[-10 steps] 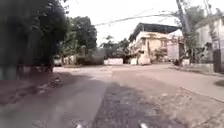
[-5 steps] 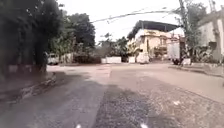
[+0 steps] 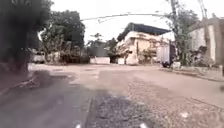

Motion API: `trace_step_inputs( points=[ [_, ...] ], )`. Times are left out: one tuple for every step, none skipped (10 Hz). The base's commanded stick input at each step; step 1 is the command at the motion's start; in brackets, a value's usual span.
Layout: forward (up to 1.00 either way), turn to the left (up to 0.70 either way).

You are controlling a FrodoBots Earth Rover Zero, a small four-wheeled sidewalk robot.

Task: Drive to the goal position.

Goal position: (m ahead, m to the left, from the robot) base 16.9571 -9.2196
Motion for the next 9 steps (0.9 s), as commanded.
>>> trace_step_inputs(
  points=[
    [0.85, -0.34],
    [0.85, -0.34],
    [0.85, -0.34],
    [0.85, -0.34],
    [0.85, -0.34],
    [0.85, -0.34],
    [0.85, -0.34],
    [0.85, 0.0],
    [0.85, 0.0]
  ],
)
